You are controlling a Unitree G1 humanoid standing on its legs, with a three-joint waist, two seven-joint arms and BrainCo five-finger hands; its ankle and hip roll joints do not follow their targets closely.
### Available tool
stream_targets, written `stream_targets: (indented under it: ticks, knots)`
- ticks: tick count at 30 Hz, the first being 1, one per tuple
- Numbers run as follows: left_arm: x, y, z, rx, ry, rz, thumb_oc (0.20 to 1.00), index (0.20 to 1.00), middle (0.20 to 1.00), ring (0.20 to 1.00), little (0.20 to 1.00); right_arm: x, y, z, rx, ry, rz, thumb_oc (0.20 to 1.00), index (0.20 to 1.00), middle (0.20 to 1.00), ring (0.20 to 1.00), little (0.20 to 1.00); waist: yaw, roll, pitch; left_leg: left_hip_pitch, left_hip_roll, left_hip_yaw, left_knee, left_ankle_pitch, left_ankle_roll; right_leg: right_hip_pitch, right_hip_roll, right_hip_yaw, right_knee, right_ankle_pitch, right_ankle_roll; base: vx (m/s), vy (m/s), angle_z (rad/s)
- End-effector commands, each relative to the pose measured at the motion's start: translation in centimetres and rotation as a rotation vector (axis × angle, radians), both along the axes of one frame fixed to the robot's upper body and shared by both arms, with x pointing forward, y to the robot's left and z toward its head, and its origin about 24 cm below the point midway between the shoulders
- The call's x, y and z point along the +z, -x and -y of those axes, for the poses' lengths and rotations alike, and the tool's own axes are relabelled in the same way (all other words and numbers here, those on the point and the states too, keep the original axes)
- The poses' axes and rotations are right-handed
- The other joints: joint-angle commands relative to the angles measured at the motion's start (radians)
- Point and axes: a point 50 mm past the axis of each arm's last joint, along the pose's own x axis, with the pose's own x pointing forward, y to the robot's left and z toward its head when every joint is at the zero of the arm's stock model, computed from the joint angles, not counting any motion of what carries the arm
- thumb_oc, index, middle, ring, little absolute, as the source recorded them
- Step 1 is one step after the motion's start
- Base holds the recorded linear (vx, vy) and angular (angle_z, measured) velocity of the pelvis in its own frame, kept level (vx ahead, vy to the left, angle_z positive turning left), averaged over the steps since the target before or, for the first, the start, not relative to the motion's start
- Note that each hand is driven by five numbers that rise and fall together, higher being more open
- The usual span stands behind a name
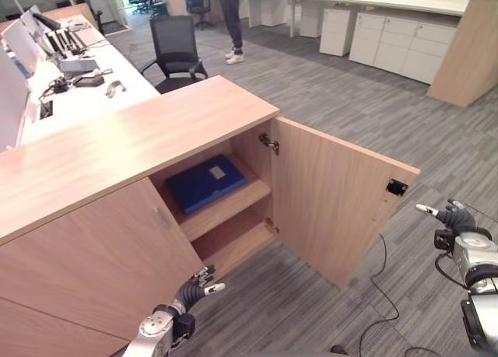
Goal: Put the empty folder in the office cabinet
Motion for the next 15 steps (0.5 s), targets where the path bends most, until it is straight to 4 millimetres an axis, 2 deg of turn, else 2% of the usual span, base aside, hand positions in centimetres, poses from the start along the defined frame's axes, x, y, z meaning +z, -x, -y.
stream_targets:
  ticks: [1, 3, 8, 15]
  knots:
    - [1.5, -1.6, 0.2, -0.079, 0.001, 0.087, 1.0, 1.0, 1.0, 1.0, 1.0, 2.7, -2.4, -0.5, 0.003, -0.009, 0.101, 1.0, 1.0, 1.0, 1.0, 1.0, -0.001, -0.035, 0.004, -0.049, -0.053, -0.045, 0.019, 0.019, 0.031, 0.112, 0.083, -0.098, 0.008, -0.225, -0.023, 0.01, 0.011, 0.25]
    - [1.7, -1.6, 0.3, -0.081, 0.01, 0.087, 1.0, 1.0, 1.0, 1.0, 1.0, 3.3, -3.5, -1.4, 0.016, -0.036, 0.139, 1.0, 1.0, 1.0, 1.0, 1.0, 0.014, -0.034, 0.003, -0.056, -0.055, -0.057, 0.018, 0.022, 0.03, 0.115, 0.081, -0.11, 0.008, -0.225, -0.023, 0.0, 0.011, 0.15]
    - [1.7, -1.4, 0.4, -0.09, 0.015, 0.086, 1.0, 1.0, 1.0, 1.0, 1.0, 2.9, -4.7, -3.2, 0.047, -0.084, 0.152, 1.0, 1.0, 1.0, 1.0, 1.0, 0.027, -0.033, 0.001, -0.061, -0.059, -0.069, 0.015, 0.025, 0.028, 0.121, 0.08, -0.124, 0.008, -0.226, -0.025, 0.0, 0.004, 0.09]
    - [2.0, -1.7, 0.6, -0.101, 0.014, 0.101, 1.0, 1.0, 1.0, 1.0, 1.0, 0.4, -6.2, -7.8, 0.166, -0.138, 0.099, 1.0, 1.0, 1.0, 1.0, 1.0, 0.041, -0.025, 0.001, -0.067, -0.065, -0.082, 0.013, 0.029, 0.03, 0.123, 0.079, -0.136, 0.008, -0.226, -0.027, 0.0, 0.0, 0.0]
